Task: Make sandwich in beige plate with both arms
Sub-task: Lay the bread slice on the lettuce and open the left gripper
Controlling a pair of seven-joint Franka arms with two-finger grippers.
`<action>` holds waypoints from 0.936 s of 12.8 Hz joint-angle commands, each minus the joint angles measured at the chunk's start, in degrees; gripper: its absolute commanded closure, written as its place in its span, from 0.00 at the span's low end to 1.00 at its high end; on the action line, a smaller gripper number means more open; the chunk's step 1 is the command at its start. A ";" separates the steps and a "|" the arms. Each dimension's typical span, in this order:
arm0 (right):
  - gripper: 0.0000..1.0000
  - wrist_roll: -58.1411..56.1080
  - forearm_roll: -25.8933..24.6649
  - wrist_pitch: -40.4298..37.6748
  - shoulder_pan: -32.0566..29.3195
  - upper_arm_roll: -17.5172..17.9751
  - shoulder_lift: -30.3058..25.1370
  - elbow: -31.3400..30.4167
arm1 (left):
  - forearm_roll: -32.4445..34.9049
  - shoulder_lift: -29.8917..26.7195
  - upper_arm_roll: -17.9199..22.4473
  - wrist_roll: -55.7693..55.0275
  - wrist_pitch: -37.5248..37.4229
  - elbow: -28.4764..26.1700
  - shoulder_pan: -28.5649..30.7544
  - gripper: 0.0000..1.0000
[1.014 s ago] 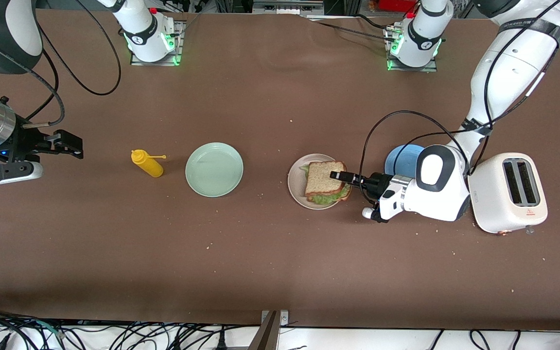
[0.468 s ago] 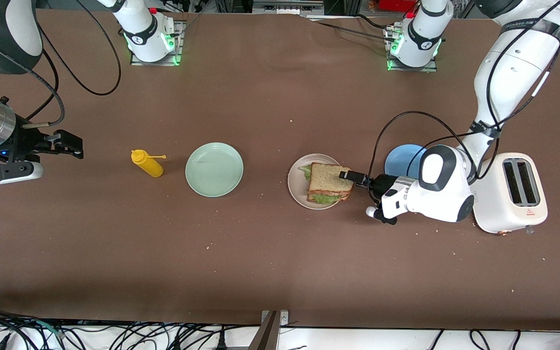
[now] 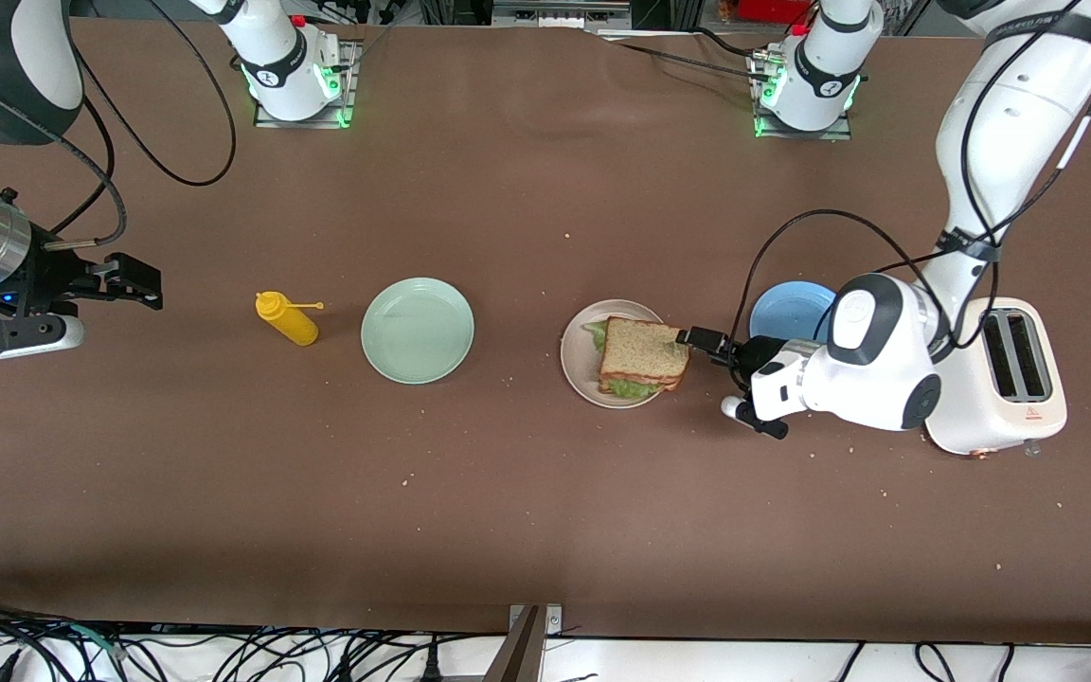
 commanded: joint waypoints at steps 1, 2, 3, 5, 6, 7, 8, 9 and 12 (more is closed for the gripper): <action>0.00 -0.09 -0.08 -0.02 0.05 0.05 -0.23 -0.07 | 1.69 -7.84 1.03 -0.88 -7.29 -0.61 1.94 0.00; 0.00 -0.01 -0.08 -0.02 0.05 0.05 -0.23 -0.07 | 1.69 -9.96 1.29 -1.23 -9.58 -0.53 2.73 0.00; 0.00 -0.01 -0.08 -0.02 0.05 0.05 -0.23 -0.07 | 1.86 -11.98 1.29 -2.36 -11.86 -0.44 3.61 0.00; 0.00 -0.01 -0.08 -0.02 0.05 0.05 -0.23 -0.07 | 6.32 -16.02 1.12 -5.34 -14.51 0.43 4.15 0.00; 0.00 -0.01 -0.08 -0.02 0.14 0.05 -0.23 -0.07 | 8.87 -17.87 0.68 -7.88 -16.53 0.79 4.15 0.00; 0.00 -0.01 -0.08 -0.02 0.14 0.05 -0.23 -0.07 | 10.55 -20.24 0.50 -10.08 -18.20 1.14 3.97 0.00; 0.00 -0.09 -0.08 -0.02 0.23 0.05 -0.23 -0.07 | 12.56 -22.52 0.50 -10.63 -19.26 1.58 3.88 0.00; 0.00 -0.09 -0.08 -0.02 0.23 0.05 -0.32 -0.07 | 15.46 -24.29 0.42 -10.63 -20.05 1.76 3.80 0.00; 0.00 -0.01 0.01 -0.02 0.32 0.14 -0.23 -0.07 | 20.83 -30.96 5.04 -11.33 -20.06 1.76 -0.84 0.00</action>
